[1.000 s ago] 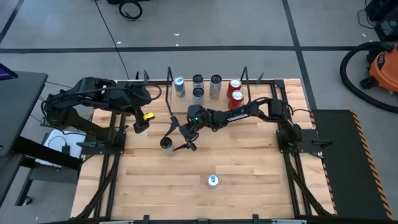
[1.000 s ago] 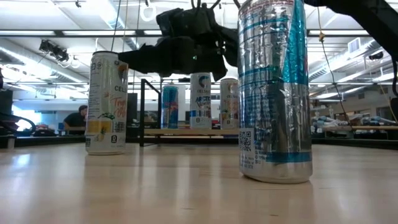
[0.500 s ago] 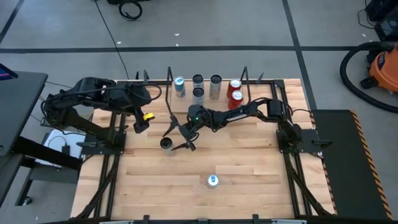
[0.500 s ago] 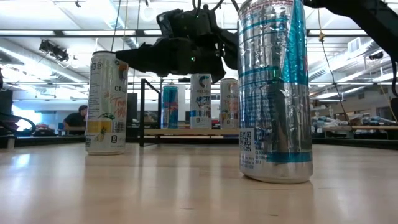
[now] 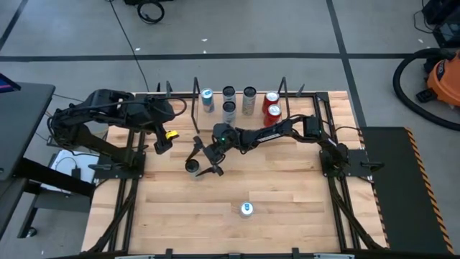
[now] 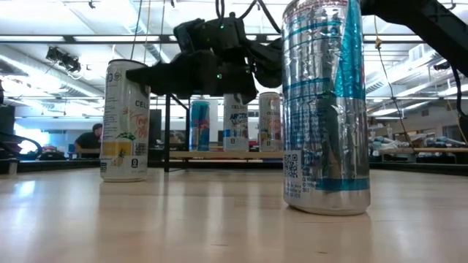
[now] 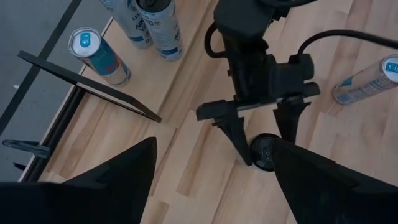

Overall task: Place canned beverage on shelf
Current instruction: Put the white-yellow soda can aligned with the other white-yellow soda can on the shelf

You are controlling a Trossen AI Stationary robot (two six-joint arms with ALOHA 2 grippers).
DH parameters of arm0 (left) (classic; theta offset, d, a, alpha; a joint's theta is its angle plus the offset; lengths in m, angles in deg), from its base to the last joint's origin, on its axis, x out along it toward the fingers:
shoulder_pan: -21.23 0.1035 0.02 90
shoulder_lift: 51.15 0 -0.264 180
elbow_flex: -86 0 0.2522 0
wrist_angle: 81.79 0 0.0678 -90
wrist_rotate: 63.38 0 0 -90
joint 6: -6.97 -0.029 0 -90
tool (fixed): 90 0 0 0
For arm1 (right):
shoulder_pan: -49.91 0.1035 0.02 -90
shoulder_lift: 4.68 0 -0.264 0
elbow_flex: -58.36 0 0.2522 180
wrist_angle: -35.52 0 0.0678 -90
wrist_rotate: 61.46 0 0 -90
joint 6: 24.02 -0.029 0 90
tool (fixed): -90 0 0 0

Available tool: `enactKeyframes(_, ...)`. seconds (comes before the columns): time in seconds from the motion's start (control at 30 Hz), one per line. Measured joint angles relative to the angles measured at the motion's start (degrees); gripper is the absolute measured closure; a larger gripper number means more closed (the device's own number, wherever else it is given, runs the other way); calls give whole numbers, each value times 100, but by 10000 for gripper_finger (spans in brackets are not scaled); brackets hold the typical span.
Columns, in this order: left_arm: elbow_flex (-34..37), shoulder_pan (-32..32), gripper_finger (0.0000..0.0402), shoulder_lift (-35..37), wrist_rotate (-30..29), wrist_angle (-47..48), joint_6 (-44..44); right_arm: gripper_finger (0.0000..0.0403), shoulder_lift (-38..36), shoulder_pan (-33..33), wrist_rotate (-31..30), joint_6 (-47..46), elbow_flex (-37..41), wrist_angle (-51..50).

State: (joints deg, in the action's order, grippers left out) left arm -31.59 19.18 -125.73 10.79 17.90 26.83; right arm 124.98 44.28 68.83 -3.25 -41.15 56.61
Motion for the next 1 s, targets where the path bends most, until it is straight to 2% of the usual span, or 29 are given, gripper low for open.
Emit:
enactKeyframes(0.13, 0, 0, 88, 0, 1, 6, -12, 74, 4, -2, -211, -28, 3, -193)
enactKeyframes(0.33, 0, 0, 88, 0, 0, 14, -11, 128, 4, 21, -298, -190, 3, -235)
enactKeyframes(0.53, 0, 0, 88, 0, 2, 14, -11, 133, -154, -2, -546, -403, 11, -449)
enactKeyframes(0.8, 0, 0, 88, 0, 1, 31, -11, 133, -1121, -262, -1036, -152, 14, -1448)
enactKeyframes(1.0, 0, 0, 88, 0, 2, 54, 4, 133, -2008, -452, -1663, 48, 12, -2281)
